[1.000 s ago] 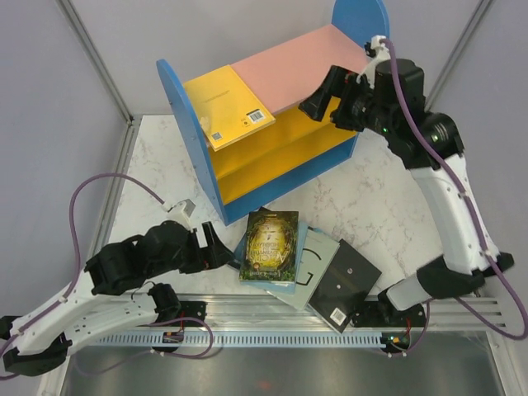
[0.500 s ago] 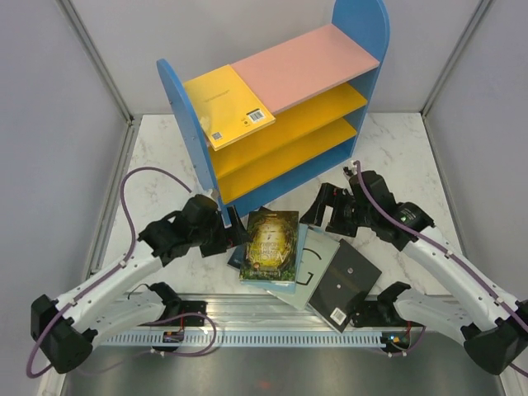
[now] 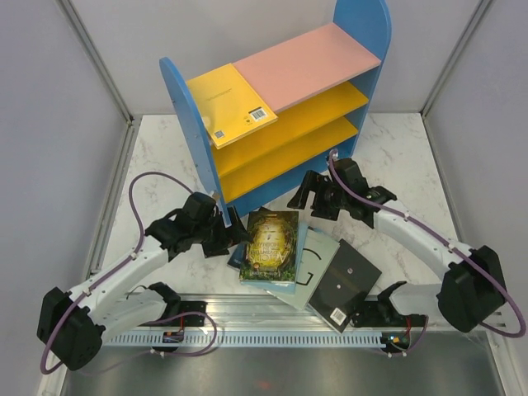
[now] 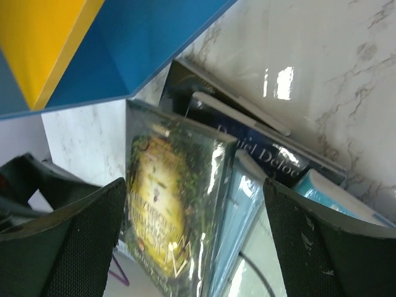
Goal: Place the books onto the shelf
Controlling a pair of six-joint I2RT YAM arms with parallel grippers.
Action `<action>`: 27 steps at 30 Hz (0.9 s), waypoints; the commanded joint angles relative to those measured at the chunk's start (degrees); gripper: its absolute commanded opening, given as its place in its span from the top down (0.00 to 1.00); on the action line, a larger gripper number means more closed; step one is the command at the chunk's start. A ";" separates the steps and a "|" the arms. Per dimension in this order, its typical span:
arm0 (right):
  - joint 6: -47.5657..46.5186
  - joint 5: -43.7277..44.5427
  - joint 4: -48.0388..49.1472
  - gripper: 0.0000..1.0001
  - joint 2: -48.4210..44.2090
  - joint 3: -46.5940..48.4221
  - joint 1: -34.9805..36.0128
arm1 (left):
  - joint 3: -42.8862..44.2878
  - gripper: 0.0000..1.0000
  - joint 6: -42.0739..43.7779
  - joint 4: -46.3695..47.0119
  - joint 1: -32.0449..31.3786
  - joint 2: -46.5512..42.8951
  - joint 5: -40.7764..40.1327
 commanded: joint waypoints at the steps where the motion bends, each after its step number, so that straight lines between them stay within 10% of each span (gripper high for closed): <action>1: -3.23 -0.84 4.91 0.06 3.98 1.74 -1.49 | -1.05 0.04 3.30 7.32 -0.39 -1.84 4.80; 27: -0.77 -13.24 19.24 0.32 13.49 -5.02 -2.29 | -3.08 0.03 3.47 2.05 -0.39 -6.77 2.43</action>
